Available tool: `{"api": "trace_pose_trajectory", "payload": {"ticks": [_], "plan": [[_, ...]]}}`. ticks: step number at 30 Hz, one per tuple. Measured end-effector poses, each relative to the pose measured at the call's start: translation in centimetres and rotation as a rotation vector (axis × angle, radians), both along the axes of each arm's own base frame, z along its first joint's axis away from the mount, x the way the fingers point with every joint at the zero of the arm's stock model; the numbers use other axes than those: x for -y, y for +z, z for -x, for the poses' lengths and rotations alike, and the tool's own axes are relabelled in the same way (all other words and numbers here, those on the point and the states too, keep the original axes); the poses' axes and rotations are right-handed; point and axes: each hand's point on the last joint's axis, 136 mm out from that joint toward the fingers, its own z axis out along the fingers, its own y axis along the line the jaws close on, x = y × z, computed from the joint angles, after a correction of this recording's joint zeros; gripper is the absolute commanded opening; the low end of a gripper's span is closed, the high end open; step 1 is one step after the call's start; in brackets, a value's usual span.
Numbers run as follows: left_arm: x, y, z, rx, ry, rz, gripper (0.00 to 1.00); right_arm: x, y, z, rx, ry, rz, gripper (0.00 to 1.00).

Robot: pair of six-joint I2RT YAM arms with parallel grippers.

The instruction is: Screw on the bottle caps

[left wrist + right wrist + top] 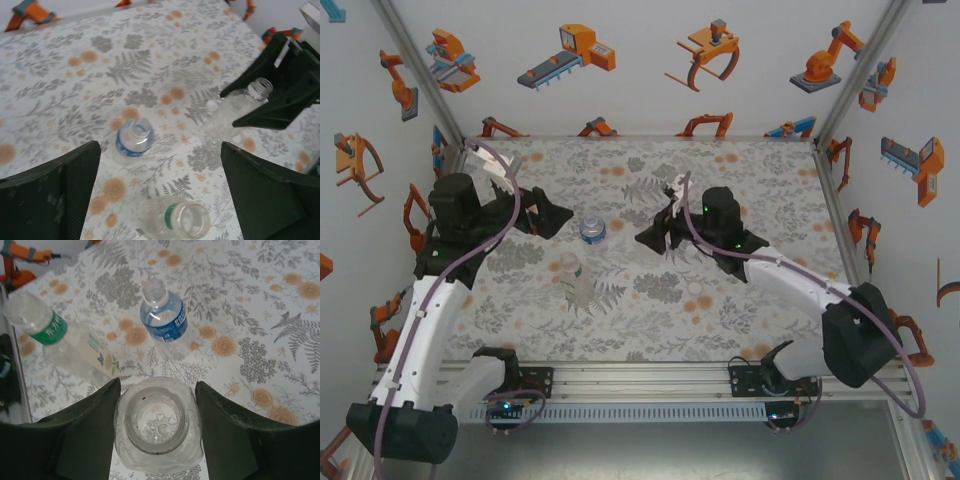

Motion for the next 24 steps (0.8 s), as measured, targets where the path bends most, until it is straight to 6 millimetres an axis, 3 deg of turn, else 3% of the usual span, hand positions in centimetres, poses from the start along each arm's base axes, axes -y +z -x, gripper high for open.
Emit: {"api": "trace_pose_trajectory", "payload": {"ticks": [11, 17, 24], "plan": [[8.5, 2.3, 4.4, 0.063, -0.398, 0.079, 0.99, 1.3, 9.9, 0.2, -0.086, -0.101, -0.183, 0.25], [11.4, 3.5, 5.7, 0.071, -0.528, 0.109, 1.00, 1.7, 13.3, 1.2, -0.119, -0.090, -0.264, 0.22], [14.3, 3.1, 6.9, 0.054, -0.622, 0.108, 0.94, 1.9, 16.3, 1.8, -0.171, -0.081, -0.329, 0.20]]}}
